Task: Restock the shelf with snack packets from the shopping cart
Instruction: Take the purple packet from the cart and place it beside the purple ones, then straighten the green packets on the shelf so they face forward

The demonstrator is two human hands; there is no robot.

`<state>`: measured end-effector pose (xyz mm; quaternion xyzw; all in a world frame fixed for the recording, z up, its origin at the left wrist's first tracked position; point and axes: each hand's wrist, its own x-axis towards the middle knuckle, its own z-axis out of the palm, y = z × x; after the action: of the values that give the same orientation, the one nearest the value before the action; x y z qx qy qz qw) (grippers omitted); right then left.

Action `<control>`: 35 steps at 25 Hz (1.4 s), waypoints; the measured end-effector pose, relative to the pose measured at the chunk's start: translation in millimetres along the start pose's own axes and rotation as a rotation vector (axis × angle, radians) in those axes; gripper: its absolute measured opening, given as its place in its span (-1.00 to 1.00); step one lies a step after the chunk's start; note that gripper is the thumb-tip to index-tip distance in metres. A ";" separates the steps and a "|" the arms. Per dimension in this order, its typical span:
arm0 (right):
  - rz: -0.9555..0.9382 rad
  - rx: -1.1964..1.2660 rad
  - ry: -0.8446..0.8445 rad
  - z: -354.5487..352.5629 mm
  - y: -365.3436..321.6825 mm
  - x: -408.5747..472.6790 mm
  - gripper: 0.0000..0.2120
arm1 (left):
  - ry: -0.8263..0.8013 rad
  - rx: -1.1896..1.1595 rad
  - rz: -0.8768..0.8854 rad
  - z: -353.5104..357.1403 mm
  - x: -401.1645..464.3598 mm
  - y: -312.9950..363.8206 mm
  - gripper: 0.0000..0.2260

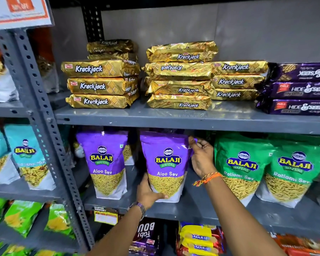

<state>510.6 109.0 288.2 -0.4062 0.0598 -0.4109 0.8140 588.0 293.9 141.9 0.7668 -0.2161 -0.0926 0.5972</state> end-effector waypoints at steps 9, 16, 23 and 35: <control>0.044 -0.008 0.052 10.7 6.9 15.1 -0.82 | -0.016 0.022 0.021 -11.1 6.5 -9.3 -0.08; 0.064 -0.012 0.057 22.6 5.9 10.2 -0.75 | -0.022 0.001 -0.026 -16.8 7.6 -11.0 -0.10; -0.151 -0.449 0.204 -65.4 -15.0 -54.2 -0.53 | -0.026 -0.064 -0.016 -14.3 8.8 -15.8 -0.13; -0.040 -1.092 0.657 -174.1 -2.6 -66.3 0.38 | -0.029 -0.103 -0.013 -9.7 3.5 -7.1 -0.19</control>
<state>390.5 49.1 159.0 -0.6166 0.4995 -0.4394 0.4210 596.5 302.3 138.2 0.7352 -0.2146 -0.1185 0.6320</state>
